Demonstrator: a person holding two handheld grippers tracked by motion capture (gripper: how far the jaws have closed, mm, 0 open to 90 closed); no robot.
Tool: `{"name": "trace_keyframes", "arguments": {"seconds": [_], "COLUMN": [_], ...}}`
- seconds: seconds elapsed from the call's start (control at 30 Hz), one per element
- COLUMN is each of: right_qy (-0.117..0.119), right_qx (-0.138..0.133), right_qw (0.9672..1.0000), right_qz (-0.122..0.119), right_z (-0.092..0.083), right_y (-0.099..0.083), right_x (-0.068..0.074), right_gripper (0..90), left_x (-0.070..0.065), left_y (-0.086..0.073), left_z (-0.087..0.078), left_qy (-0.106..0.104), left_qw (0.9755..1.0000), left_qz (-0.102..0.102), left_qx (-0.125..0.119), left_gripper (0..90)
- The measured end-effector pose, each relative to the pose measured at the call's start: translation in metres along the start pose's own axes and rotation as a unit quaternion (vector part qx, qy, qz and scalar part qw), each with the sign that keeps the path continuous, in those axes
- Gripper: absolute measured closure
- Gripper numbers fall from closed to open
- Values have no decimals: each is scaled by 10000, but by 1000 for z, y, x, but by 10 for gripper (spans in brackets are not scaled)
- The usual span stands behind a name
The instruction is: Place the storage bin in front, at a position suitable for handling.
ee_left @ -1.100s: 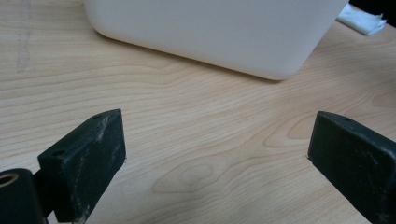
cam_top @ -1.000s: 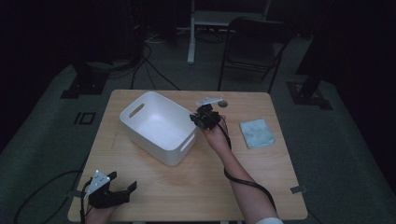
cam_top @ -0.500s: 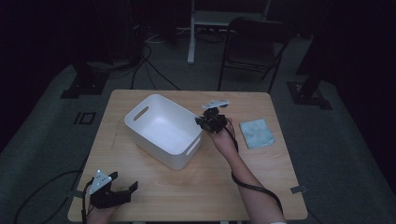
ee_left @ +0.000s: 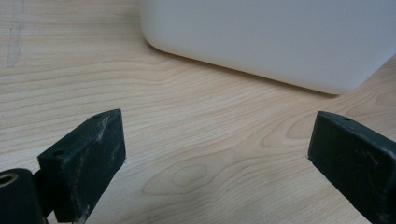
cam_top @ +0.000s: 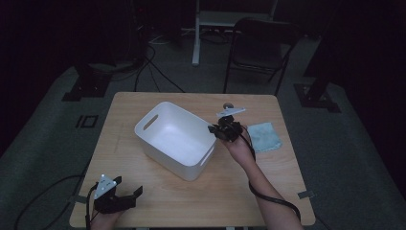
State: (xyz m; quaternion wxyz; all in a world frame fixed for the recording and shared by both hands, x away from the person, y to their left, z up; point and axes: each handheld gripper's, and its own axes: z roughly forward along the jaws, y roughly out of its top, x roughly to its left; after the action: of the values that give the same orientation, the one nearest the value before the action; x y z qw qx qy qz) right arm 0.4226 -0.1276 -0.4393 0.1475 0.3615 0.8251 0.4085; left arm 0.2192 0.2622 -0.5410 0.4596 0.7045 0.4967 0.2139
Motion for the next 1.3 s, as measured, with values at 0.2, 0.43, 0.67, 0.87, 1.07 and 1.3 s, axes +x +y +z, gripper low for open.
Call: {"name": "trace_keyframes", "arguments": {"seconds": [0.2, 0.43, 0.67, 0.87, 1.07, 1.3], "right_qy": [46, 97, 132, 150, 185, 208], "right_qx": [23, 17, 17, 33, 74, 55], "right_qw": [10000, 9999, 9999, 9999, 9997, 9997], "right_qz": [-21, -28, -43, -63, -123, -81], "right_z": [-10, -21, -33, -44, -53, -64], "right_y": [-7, -16, -26, -35, -42, -52], "right_x": [-3, -6, -8, -9, -9, -10], "right_gripper": [842, 842, 842, 842, 841, 841], "left_x": [3, 2, 3, -1, -2, -3], "left_y": [2, 2, 2, 1, 1, 1], "left_z": [-4, -3, -5, -2, -2, -1], "left_qy": [30, 20, -36, -67, -112, -121], "left_qw": [9999, 9999, 9999, 10000, 9999, 9999], "left_qz": [-93, -68, -91, -12, 4, 3], "left_qx": [-134, -116, -107, 5, 30, 49], "left_gripper": [42, 42, 42, 42, 42, 42]}}
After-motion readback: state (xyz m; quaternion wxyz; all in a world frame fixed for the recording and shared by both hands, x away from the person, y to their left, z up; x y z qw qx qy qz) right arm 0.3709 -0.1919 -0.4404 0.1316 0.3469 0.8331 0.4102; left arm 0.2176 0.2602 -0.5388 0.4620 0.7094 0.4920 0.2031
